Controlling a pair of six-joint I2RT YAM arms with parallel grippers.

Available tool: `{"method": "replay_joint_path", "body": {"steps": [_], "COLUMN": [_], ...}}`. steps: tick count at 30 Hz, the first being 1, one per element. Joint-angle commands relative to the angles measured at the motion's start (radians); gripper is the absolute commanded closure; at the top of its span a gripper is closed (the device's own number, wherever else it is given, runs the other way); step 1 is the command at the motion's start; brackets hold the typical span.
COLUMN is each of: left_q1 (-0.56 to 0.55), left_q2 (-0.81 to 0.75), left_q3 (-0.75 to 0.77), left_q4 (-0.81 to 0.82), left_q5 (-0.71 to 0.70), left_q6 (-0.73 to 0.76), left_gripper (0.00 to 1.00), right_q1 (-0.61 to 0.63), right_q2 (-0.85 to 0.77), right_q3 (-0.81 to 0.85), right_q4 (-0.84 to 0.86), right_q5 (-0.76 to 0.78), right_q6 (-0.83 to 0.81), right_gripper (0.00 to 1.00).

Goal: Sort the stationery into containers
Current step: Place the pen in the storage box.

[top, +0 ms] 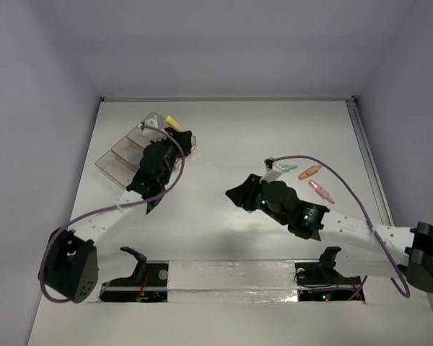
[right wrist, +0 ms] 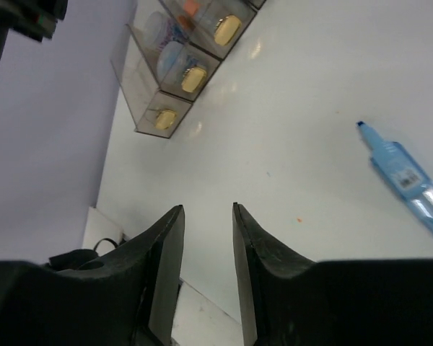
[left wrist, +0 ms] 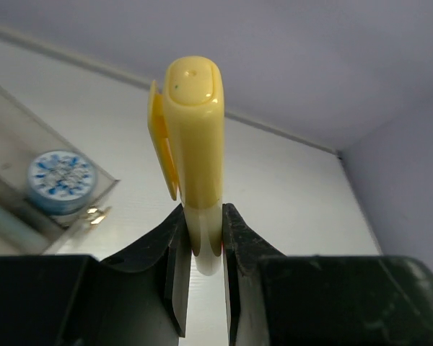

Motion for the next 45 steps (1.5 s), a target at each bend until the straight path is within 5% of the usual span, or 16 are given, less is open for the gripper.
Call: {"method": "replay_joint_path", "body": {"steps": [1, 10, 31, 45], "left_q1": [0.117, 0.302, 0.416, 0.416], "left_q2": [0.086, 0.25, 0.408, 0.361], "left_q3": [0.122, 0.216, 0.248, 0.202], "left_q4": [-0.141, -0.349, -0.436, -0.363], "left_q5": [0.054, 0.082, 0.086, 0.066], "left_q6": [-0.117, -0.207, -0.227, -0.226], "left_gripper": [1.0, 1.0, 1.0, 0.4], "right_q1": [-0.008, -0.008, -0.008, -0.008], "right_q2": [-0.104, -0.285, -0.417, -0.394], "right_q3": [-0.041, -0.103, -0.158, -0.14], "right_q4": [-0.103, -0.232, -0.254, -0.286], "right_q5": [0.088, 0.119, 0.102, 0.133], "right_q6": [-0.044, -0.081, -0.112, -0.139], "right_gripper": [0.6, 0.41, 0.41, 0.44]}}
